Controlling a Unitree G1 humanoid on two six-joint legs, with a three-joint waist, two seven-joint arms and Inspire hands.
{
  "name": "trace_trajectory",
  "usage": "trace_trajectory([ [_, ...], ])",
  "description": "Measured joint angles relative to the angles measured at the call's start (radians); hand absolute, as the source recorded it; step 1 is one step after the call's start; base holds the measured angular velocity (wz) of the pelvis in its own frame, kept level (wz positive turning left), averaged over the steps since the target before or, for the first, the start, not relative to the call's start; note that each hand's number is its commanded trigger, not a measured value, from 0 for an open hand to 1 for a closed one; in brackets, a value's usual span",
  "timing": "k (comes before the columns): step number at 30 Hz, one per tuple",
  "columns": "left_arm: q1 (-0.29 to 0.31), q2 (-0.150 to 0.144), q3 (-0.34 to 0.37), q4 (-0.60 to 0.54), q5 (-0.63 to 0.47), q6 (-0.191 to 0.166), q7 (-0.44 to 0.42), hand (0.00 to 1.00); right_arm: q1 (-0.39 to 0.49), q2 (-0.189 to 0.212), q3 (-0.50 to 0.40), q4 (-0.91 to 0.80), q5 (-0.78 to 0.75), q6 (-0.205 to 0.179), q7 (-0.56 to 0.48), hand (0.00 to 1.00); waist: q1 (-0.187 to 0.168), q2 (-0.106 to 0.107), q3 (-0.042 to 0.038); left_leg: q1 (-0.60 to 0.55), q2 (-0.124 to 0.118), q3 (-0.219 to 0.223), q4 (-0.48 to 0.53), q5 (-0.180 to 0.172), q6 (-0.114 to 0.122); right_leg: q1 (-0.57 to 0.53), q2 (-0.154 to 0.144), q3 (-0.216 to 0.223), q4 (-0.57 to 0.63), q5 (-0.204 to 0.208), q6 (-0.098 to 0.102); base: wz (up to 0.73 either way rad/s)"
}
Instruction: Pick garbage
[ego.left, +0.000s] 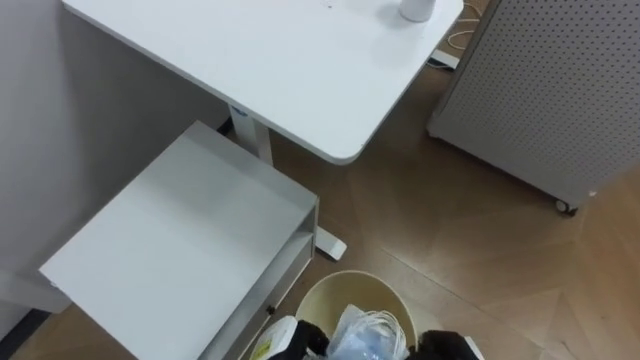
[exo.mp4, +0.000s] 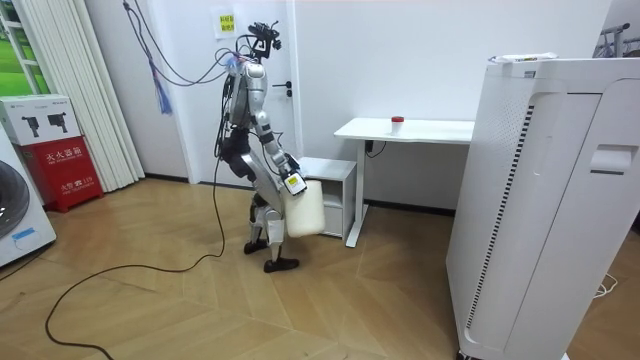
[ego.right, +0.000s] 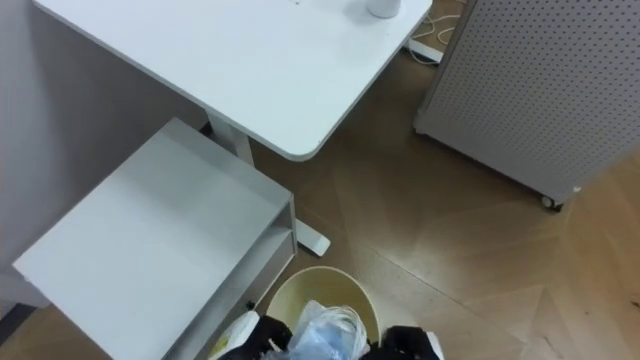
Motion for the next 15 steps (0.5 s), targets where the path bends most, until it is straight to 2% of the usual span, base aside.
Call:
trace_trajectory([
  [8,0.0,0.006,0.001,0.029,0.0,0.0,-0.019,0.0,-0.01,0.006,0.007,0.0,0.035,-0.001,0.021,1.0,0.006,-0.019,0.0118,-0.018,0.003,0.002,0.006,-0.001,0.001,-0.015,0.001,-0.002,0.001,0.001,0.0,0.0],
  [15,-0.004,0.011,0.002,0.029,0.0,0.0,-0.018,0.0,-0.012,0.016,0.007,0.0,0.034,-0.001,0.026,1.0,0.007,-0.019,0.0128,-0.032,0.004,0.003,0.002,-0.004,0.005,-0.028,0.001,-0.003,-0.009,0.001,0.002,0.0],
])
